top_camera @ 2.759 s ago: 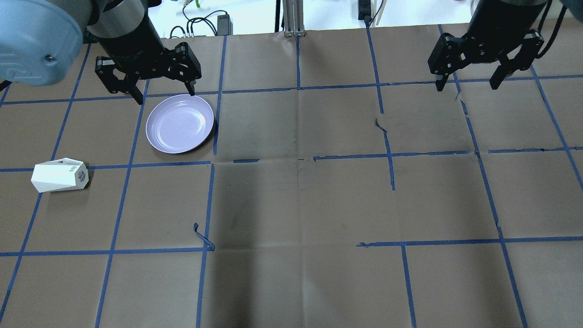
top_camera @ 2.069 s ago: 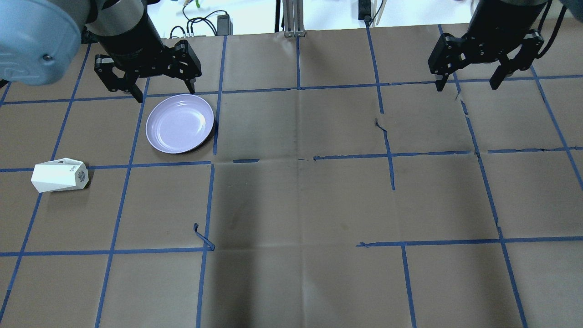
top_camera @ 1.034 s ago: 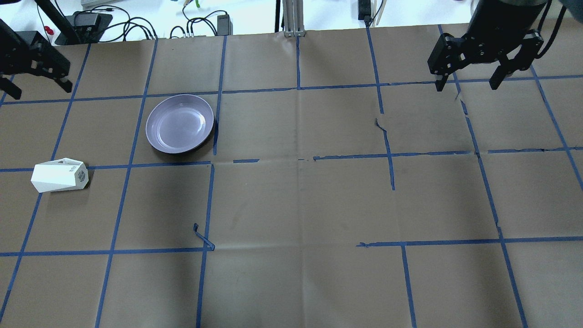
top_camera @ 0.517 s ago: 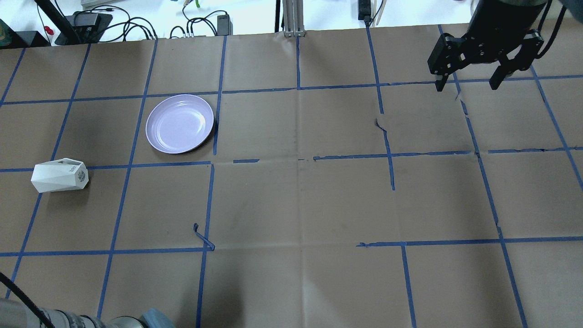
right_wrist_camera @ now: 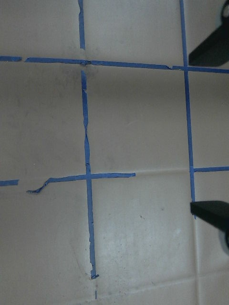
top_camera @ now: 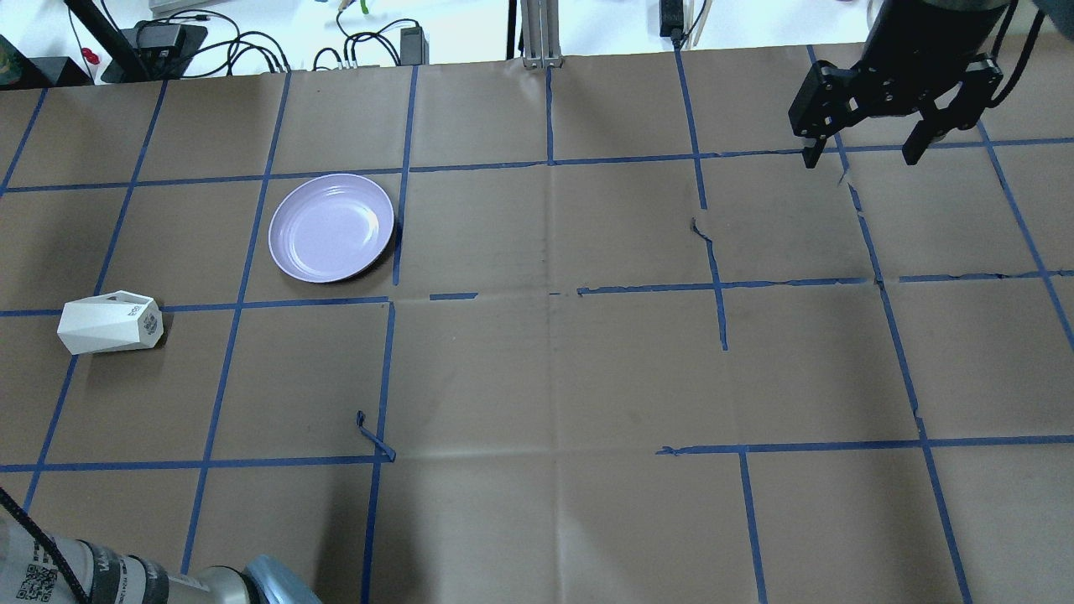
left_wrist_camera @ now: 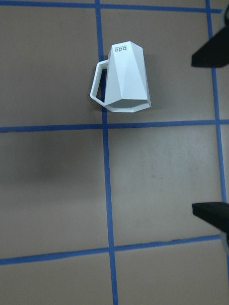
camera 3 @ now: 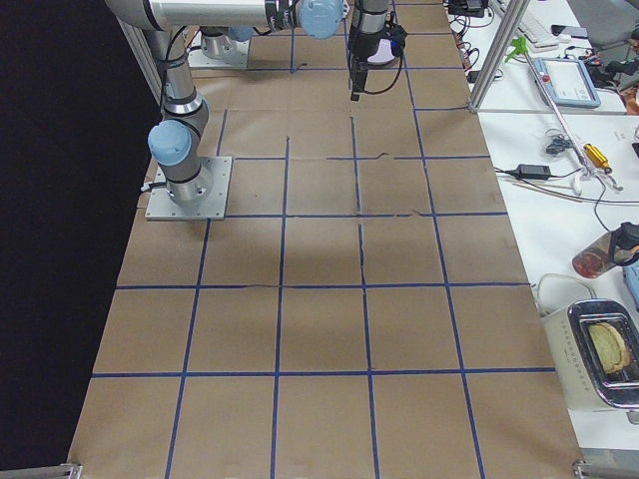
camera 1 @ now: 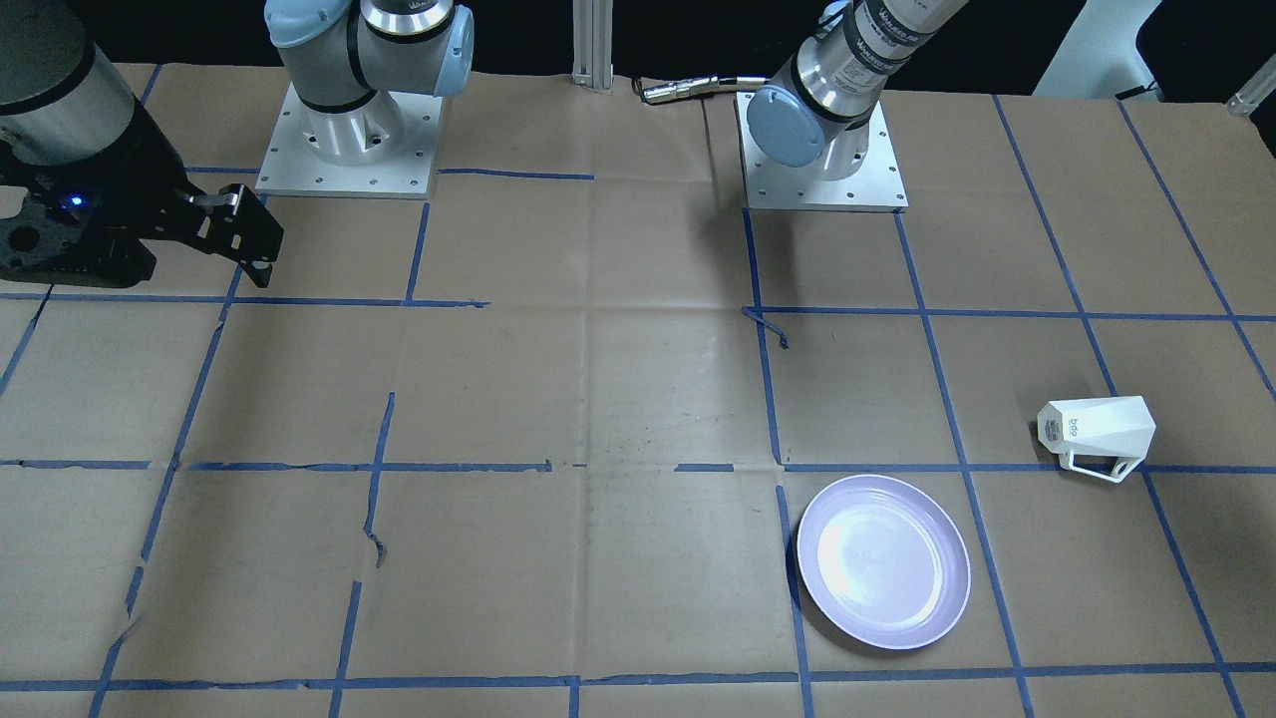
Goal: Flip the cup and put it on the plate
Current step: 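Lower the left gripper over the white faceted cup lying on its side, then close the left gripper on the white cup's rim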
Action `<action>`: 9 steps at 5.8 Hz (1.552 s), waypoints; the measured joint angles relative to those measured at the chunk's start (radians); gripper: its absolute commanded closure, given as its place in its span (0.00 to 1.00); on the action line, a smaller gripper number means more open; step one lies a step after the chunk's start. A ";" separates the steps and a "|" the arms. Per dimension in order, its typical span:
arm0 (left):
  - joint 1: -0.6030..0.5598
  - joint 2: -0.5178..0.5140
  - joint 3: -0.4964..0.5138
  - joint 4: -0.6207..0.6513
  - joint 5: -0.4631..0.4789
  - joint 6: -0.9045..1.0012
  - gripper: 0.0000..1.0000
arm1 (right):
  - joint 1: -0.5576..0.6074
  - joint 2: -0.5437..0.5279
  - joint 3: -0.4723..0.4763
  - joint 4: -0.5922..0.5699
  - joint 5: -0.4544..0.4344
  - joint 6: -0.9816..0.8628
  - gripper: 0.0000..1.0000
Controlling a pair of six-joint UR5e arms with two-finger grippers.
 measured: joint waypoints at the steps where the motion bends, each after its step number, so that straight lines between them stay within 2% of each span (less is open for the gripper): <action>1: 0.046 -0.067 0.004 -0.066 -0.105 0.041 0.01 | 0.000 0.000 0.000 0.000 0.000 0.000 0.00; 3: 0.117 -0.223 0.010 -0.232 -0.322 0.150 0.01 | 0.000 0.000 0.000 0.000 0.000 0.000 0.00; 4: 0.127 -0.280 0.010 -0.323 -0.389 0.213 0.01 | 0.000 0.000 0.000 0.000 0.000 0.000 0.00; 6: 0.130 -0.369 0.010 -0.478 -0.432 0.348 0.01 | 0.000 0.000 0.000 0.000 0.000 0.000 0.00; 9: 0.127 -0.453 0.008 -0.570 -0.443 0.494 0.01 | 0.000 0.000 0.000 0.000 0.000 0.000 0.00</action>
